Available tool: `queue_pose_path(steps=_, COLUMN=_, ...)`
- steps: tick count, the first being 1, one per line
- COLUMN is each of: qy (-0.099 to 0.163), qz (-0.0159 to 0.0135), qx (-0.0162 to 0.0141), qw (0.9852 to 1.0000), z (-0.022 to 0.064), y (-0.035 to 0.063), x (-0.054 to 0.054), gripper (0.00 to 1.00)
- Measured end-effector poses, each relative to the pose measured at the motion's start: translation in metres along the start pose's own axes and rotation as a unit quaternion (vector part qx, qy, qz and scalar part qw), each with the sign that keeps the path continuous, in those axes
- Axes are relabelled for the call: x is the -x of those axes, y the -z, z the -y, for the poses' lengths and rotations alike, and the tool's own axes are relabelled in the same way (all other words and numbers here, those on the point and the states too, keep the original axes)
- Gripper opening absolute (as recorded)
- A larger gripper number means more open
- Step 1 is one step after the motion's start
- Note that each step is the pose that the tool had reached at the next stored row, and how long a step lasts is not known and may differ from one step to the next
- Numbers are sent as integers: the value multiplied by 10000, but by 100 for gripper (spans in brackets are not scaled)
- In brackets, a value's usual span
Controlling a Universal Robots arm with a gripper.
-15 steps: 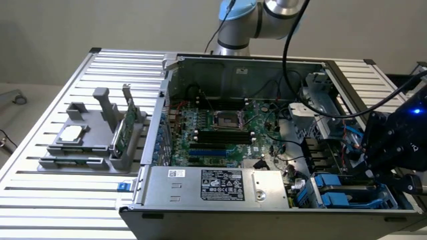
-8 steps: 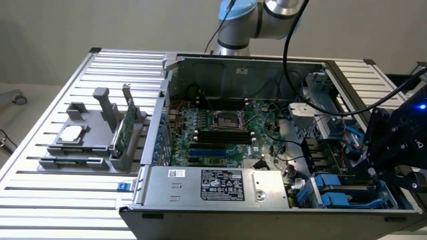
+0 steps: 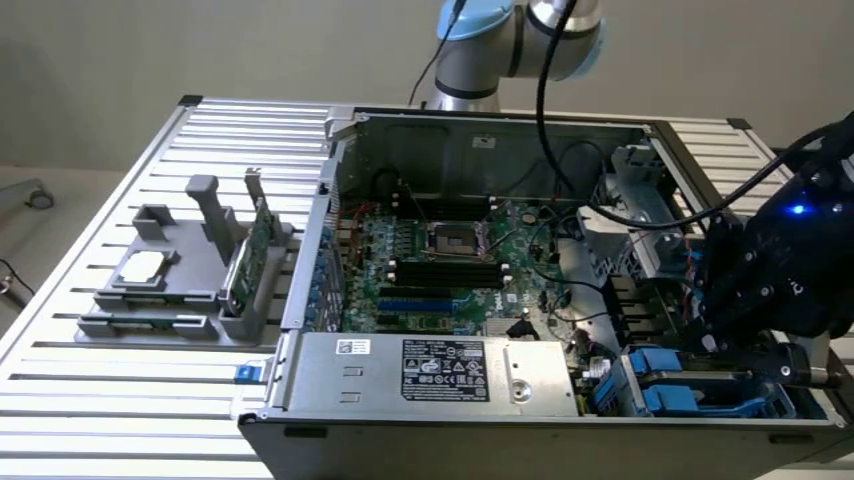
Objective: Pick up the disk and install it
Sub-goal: 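Insert the disk into the insertion slot, then insert the first disk wire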
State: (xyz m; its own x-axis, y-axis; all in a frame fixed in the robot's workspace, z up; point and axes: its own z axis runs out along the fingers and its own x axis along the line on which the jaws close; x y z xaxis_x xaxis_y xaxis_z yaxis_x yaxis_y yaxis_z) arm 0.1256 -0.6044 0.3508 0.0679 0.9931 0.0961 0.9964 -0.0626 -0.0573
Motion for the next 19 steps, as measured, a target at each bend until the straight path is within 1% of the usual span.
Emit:
queue_pose_path(steps=5, qy=0, qz=1, qx=-3, qw=10000, z=189, y=21, x=7, gripper=11)
queue_pose_path(steps=7, qy=-1, qz=1, qx=-3, qw=10000, z=248, y=16, x=-20, gripper=11)
queue_pose_path(steps=19, qy=1, qz=1, qx=-4, qw=10000, z=254, y=14, x=-32, gripper=11)
